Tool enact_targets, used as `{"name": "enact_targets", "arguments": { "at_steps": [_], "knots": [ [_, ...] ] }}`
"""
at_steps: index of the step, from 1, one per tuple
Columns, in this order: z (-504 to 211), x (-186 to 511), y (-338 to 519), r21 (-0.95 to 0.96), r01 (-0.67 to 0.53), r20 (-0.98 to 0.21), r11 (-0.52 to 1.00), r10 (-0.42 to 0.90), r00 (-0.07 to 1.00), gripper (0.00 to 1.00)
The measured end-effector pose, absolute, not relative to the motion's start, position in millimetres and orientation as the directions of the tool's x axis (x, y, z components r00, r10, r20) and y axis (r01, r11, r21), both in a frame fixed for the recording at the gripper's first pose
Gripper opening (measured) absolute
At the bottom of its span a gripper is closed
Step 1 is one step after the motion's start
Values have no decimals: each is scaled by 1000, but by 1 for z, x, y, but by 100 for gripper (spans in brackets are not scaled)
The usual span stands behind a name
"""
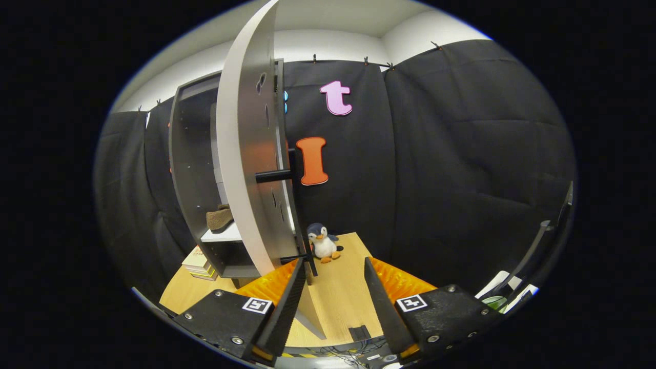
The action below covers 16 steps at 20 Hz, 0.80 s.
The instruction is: Open the shoe cabinet door, grab the shoes and put them into the shoe cabinet, then close the shoe cabinet door.
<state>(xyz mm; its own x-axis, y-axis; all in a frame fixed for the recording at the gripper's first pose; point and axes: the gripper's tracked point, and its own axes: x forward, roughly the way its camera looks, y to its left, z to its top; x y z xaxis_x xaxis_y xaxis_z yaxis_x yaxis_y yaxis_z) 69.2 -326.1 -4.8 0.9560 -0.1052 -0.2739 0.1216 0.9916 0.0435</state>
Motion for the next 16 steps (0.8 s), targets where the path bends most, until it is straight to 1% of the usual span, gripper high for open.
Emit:
{"name": "enact_targets", "arguments": {
  "at_steps": [2,6,7,12,16],
  "knots": [
    [-8,69,-326,21,108,-283,994,-98,954,74],
    [-4,71,-315,-37,83,-246,996,-89,965,73],
    [-3,71,-307,-31,64,-240,997,-70,968,71],
    [-7,70,-252,99,-86,-207,991,105,973,71],
    [-7,71,-230,87,-155,-196,984,170,966,71]
  ]
}}
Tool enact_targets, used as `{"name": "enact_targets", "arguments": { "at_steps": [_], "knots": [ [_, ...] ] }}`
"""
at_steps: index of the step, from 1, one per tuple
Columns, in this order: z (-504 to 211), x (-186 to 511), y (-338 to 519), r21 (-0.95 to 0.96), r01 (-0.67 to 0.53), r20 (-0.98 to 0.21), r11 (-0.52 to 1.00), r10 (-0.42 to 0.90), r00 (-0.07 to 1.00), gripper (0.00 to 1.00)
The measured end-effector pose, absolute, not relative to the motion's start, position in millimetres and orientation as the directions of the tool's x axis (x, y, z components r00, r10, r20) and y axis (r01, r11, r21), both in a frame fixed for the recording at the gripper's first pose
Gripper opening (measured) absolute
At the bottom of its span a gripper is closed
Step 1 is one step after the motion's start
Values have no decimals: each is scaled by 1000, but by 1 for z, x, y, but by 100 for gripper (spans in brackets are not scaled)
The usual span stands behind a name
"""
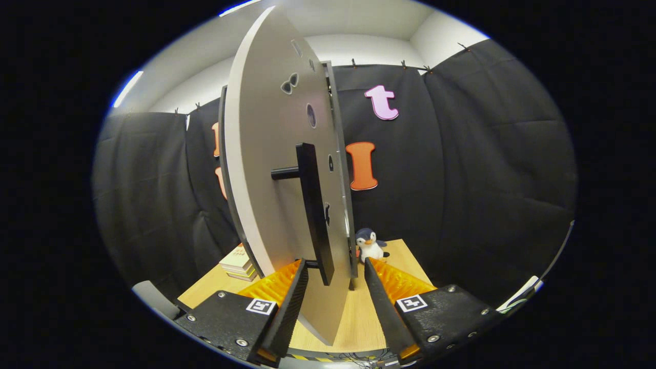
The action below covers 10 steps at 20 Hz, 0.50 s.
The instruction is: Open the shoe cabinet door, grab the shoes and put them into the shoe cabinet, then close the shoe cabinet door.
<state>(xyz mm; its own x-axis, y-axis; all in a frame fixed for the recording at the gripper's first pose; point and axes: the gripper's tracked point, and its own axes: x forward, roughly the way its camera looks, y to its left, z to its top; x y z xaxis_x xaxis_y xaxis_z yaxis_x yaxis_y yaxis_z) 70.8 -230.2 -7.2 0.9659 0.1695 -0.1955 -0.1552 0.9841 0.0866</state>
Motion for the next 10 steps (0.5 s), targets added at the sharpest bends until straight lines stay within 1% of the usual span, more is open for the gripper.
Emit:
{"name": "enact_targets", "arguments": {
  "at_steps": [7,10],
  "knots": [
    [-6,78,-208,90,-254,-185,963,267,946,71],
    [-3,80,-183,86,-308,-170,948,319,933,72]
  ]
}}
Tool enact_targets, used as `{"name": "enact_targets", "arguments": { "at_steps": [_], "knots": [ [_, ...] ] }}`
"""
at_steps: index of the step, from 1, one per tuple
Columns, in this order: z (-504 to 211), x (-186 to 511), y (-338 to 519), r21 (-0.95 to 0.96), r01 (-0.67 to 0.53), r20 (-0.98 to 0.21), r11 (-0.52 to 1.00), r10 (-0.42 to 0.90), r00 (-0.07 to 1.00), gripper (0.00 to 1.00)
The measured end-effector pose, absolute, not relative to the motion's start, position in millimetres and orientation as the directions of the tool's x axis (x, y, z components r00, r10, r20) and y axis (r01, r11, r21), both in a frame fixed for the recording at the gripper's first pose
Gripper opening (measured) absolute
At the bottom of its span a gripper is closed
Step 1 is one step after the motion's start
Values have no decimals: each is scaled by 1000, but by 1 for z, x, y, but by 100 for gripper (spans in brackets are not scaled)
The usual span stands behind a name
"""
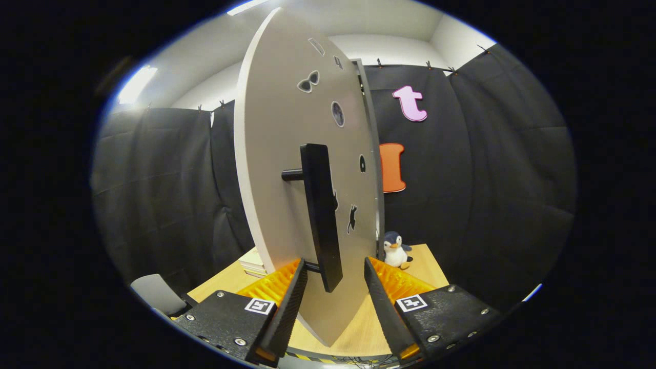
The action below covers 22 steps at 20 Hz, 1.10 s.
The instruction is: Open the shoe cabinet door, grab the shoes and put them into the shoe cabinet, then close the shoe cabinet door.
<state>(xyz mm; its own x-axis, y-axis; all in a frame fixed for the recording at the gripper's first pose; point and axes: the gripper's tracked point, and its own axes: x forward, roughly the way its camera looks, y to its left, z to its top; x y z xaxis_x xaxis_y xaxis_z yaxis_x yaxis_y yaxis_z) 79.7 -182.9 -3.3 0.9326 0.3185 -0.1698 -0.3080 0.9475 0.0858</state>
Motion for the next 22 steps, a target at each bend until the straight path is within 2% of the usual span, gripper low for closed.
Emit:
{"name": "enact_targets", "arguments": {
  "at_steps": [14,22],
  "knots": [
    [-8,127,-80,107,-495,-136,862,505,852,92],
    [-5,171,11,55,-509,-141,859,511,848,94]
  ]
}}
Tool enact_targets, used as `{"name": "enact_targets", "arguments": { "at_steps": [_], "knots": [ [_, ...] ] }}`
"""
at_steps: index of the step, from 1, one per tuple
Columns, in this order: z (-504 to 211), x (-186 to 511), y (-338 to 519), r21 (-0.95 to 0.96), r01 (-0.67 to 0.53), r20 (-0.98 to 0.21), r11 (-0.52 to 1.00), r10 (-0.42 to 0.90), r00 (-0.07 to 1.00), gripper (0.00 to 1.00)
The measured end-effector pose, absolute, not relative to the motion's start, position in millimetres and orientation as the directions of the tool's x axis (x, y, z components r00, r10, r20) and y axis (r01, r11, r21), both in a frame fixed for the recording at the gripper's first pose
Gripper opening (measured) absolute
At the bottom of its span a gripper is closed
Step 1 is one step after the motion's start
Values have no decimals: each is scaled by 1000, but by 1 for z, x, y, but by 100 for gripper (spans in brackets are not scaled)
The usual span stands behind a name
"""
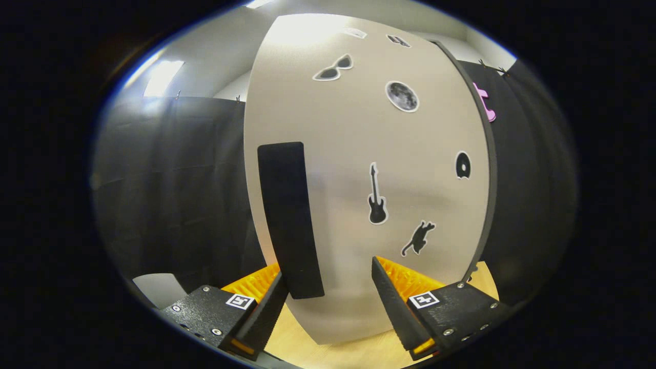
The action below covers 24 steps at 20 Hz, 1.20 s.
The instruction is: Open the shoe cabinet door, grab the shoes and put them into the shoe cabinet, then close the shoe cabinet door.
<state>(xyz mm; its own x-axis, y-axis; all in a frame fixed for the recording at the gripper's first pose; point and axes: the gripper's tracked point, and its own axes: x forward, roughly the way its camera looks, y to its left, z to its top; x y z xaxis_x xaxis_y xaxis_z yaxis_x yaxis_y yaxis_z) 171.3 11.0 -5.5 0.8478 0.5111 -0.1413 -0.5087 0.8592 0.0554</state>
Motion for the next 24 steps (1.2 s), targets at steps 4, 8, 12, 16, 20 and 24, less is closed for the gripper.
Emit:
{"name": "enact_targets", "arguments": {
  "at_steps": [4,8,12,16,20,24],
  "knots": [
    [-11,193,33,90,-505,-138,858,513,847,94],
    [-11,206,47,61,-464,-118,884,468,876,95],
    [-13,211,48,77,-399,-101,914,405,909,96],
    [-15,216,52,81,-340,-88,937,346,934,96],
    [-16,223,55,83,-291,-70,953,297,952,97],
    [-18,228,56,65,-268,-61,961,272,960,97]
  ]
}}
